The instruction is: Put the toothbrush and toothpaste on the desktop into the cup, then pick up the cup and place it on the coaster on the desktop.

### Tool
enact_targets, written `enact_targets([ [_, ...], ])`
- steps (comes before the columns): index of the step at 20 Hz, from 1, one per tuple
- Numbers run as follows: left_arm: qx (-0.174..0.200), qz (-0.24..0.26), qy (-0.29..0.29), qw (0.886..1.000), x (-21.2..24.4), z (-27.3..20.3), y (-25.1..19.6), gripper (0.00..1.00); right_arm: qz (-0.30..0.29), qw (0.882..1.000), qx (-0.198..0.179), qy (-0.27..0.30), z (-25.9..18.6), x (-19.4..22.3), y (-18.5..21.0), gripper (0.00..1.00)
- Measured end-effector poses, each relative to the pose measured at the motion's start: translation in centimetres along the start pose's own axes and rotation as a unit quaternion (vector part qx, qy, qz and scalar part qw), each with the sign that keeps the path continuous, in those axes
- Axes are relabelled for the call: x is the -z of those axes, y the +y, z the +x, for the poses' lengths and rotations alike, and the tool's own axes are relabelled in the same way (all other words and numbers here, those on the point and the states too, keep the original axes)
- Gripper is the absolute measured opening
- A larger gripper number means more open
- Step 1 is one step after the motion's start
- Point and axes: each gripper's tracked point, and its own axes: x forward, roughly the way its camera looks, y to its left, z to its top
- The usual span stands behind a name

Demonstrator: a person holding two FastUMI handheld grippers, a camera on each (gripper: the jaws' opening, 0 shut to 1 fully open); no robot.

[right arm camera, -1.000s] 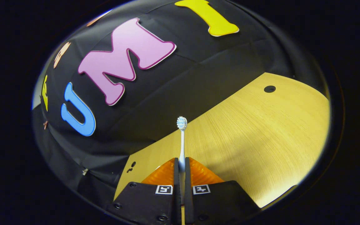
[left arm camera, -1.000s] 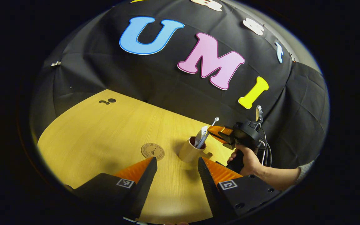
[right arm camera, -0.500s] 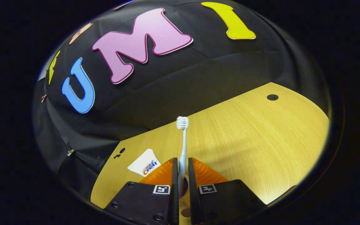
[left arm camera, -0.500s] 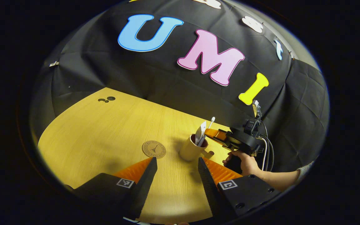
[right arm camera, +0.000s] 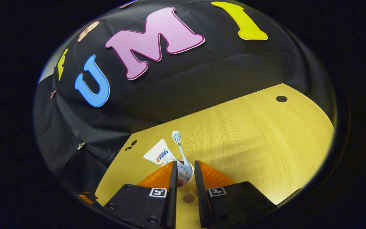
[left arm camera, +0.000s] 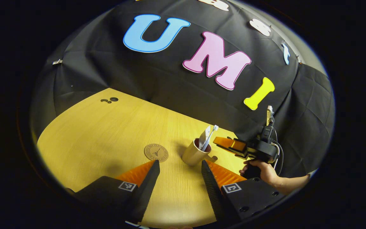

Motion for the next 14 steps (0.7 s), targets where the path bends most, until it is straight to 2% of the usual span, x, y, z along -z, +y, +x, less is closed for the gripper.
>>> enact_targets([
  [1, -0.001, -0.001, 0.0, 1.0, 0.1, 0.1, 0.1, 0.83, -0.011, 1.0, -0.003, 0.014, -0.7, 0.5, -0.1, 0.34],
  [2, -0.003, 0.0, -0.001, 1.0, 0.2, 0.1, 0.3, 0.83, -0.027, 0.999, -0.002, 0.027, -1.4, 0.9, -0.4, 0.37],
  [3, -0.006, 0.0, -0.001, 1.0, 0.3, 0.1, 0.5, 0.83, -0.043, 0.998, -0.001, 0.038, -2.1, 1.2, -0.7, 0.27],
  [4, -0.007, 0.001, -0.002, 1.0, 0.3, -0.1, 0.6, 0.83, -0.058, 0.997, -0.003, 0.049, -2.6, 1.5, -0.8, 0.38],
  [5, -0.01, 0.002, -0.002, 1.0, 0.4, -0.2, 0.9, 0.83, -0.073, 0.995, -0.004, 0.062, -3.0, 1.8, -0.9, 0.41],
  [7, -0.012, 0.002, 0.0, 1.0, 0.8, -0.5, 1.2, 0.83, -0.101, 0.99, -0.004, 0.095, -3.4, 2.5, -1.2, 0.44],
  [8, -0.015, 0.0, 0.001, 1.0, 1.1, -0.8, 1.3, 0.83, -0.117, 0.986, 0.0, 0.115, -3.4, 3.1, -1.5, 0.34],
  [9, -0.015, -0.002, 0.002, 1.0, 1.3, -0.9, 1.3, 0.83, -0.129, 0.983, 0.0, 0.13, -3.4, 3.4, -1.7, 0.48],
  [10, -0.016, -0.004, 0.003, 1.0, 1.5, -1.2, 1.2, 0.83, -0.137, 0.98, 0.003, 0.148, -3.2, 3.6, -1.8, 0.5],
  [11, -0.017, -0.005, 0.002, 1.0, 1.8, -1.5, 1.3, 0.83, -0.143, 0.976, 0.004, 0.165, -3.0, 3.9, -2.0, 0.39],
  [12, -0.018, -0.006, 0.002, 1.0, 1.9, -1.8, 1.3, 0.83, -0.149, 0.972, 0.006, 0.181, -2.9, 4.3, -2.1, 0.49],
  [14, -0.023, -0.008, 0.003, 1.0, 2.2, -2.1, 1.4, 0.83, -0.156, 0.963, 0.01, 0.219, -3.0, 5.2, -2.3, 0.49],
])
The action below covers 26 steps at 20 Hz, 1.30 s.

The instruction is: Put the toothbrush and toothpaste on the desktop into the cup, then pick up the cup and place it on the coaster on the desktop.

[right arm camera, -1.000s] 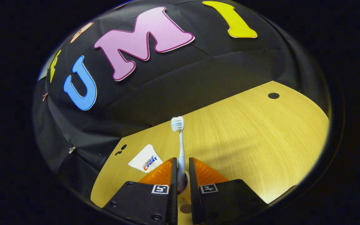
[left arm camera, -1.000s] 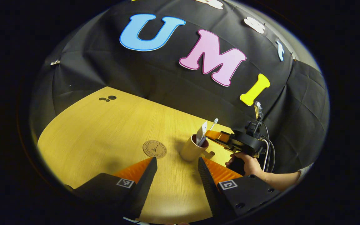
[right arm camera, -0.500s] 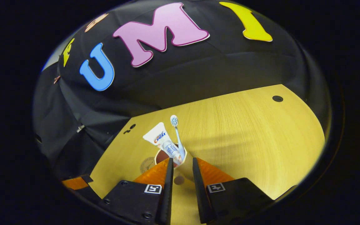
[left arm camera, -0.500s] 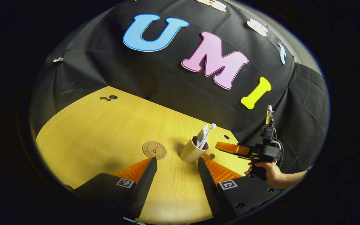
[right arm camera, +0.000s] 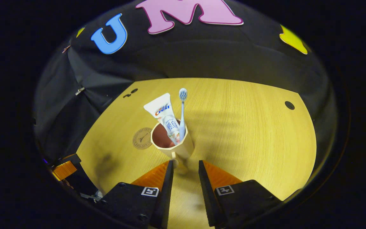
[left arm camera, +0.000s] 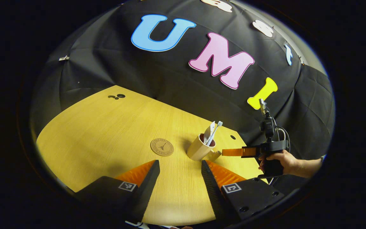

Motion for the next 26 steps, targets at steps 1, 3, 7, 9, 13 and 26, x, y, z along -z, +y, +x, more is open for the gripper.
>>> enact_targets([
  [1, -0.003, -0.002, 0.0, 1.0, 0.1, -0.1, 0.1, 0.83, -0.004, 1.0, 0.001, 0.021, 0.2, 0.6, 0.1, 0.5],
  [3, -0.008, -0.006, -0.002, 1.0, 0.1, -0.2, 0.4, 0.83, 0.001, 0.999, -0.009, 0.033, 0.4, 0.5, 0.8, 0.5],
  [7, -0.017, -0.015, -0.008, 1.0, -0.2, -0.6, 0.9, 0.83, -0.021, 0.998, -0.005, 0.059, 0.5, 0.4, 1.7, 0.5],
  [9, -0.02, -0.02, -0.011, 1.0, -0.2, -0.8, 1.1, 0.83, -0.033, 0.997, -0.008, 0.068, 0.5, 0.2, 2.4, 0.51],
  [13, -0.027, -0.026, -0.016, 0.999, -0.3, -1.2, 1.6, 0.83, -0.042, 0.995, 0.001, 0.088, 1.8, 0.6, 3.6, 0.51],
  [26, -0.052, -0.05, -0.013, 0.997, 0.4, -1.8, 5.2, 0.83, -0.052, 0.98, 0.087, 0.17, 8.0, 2.5, 2.6, 0.51],
])
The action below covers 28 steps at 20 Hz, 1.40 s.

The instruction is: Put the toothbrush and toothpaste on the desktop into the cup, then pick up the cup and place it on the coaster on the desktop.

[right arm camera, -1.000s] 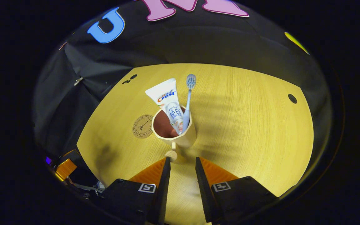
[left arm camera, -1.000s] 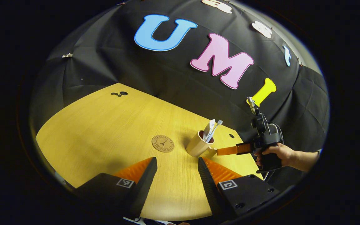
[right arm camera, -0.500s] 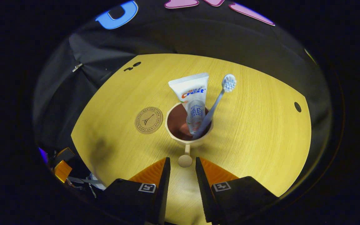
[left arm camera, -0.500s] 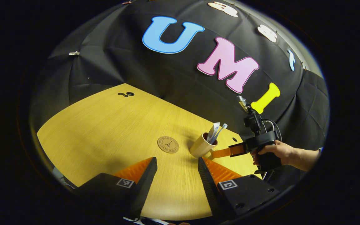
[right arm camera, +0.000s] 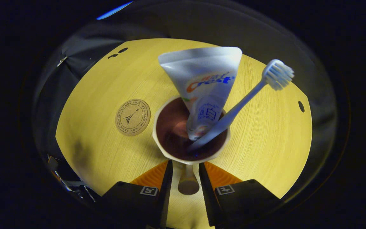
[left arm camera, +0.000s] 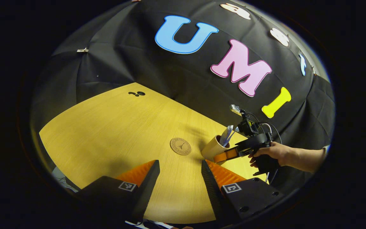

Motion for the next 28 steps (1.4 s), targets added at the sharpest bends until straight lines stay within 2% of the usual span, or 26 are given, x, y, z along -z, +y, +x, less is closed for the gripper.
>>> enact_targets([
  [7, -0.006, -0.01, 0.008, 1.0, -0.1, 0.7, 1.4, 0.83, 0.005, 0.999, 0.032, 0.029, 1.1, 0.0, -1.1, 0.5],
  [10, -0.005, -0.014, 0.008, 1.0, -0.4, 1.0, 1.7, 0.83, 0.005, 0.999, 0.029, 0.032, 1.4, 0.3, -1.0, 0.33],
  [11, -0.005, -0.015, 0.008, 1.0, -0.3, 1.0, 1.8, 0.83, 0.001, 0.999, 0.03, 0.031, 1.3, 0.3, -1.0, 0.31],
  [12, -0.006, -0.015, 0.008, 1.0, -0.4, 1.1, 1.9, 0.83, -0.005, 0.999, 0.033, 0.027, 1.2, 0.2, -1.0, 0.26],
  [13, -0.005, -0.016, 0.008, 1.0, -0.4, 1.1, 1.9, 0.83, -0.012, 0.999, 0.034, 0.025, 1.1, 0.2, -1.1, 0.31],
  [21, -0.005, -0.019, 0.004, 1.0, -0.4, 0.9, 2.0, 0.83, -0.016, 1.0, 0.004, -0.002, -0.3, -1.1, 1.7, 0.3],
  [28, -0.024, -0.023, -0.008, 0.999, -0.7, -0.6, 3.5, 0.83, -0.038, 0.999, -0.021, -0.006, -0.1, -2.8, 6.2, 0.31],
])
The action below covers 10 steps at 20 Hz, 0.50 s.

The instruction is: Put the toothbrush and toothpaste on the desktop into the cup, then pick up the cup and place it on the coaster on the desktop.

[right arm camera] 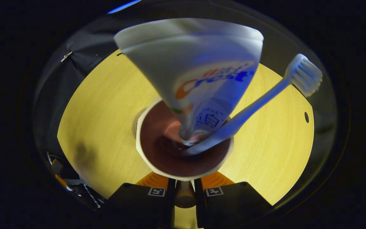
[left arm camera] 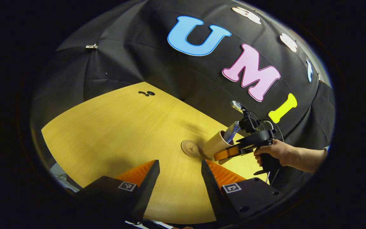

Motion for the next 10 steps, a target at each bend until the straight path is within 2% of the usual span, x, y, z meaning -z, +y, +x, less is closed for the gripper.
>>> enact_targets([
  [5, -0.016, -0.01, -0.003, 1.0, 0.0, -0.9, 1.5, 0.83, -0.019, 1.0, -0.014, 0.003, 0.9, -1.5, 3.1, 0.3],
  [10, -0.029, -0.018, -0.007, 0.999, -0.9, -1.5, 3.0, 0.83, -0.029, 0.999, -0.018, 0.01, 1.7, -2.1, 4.2, 0.3],
])
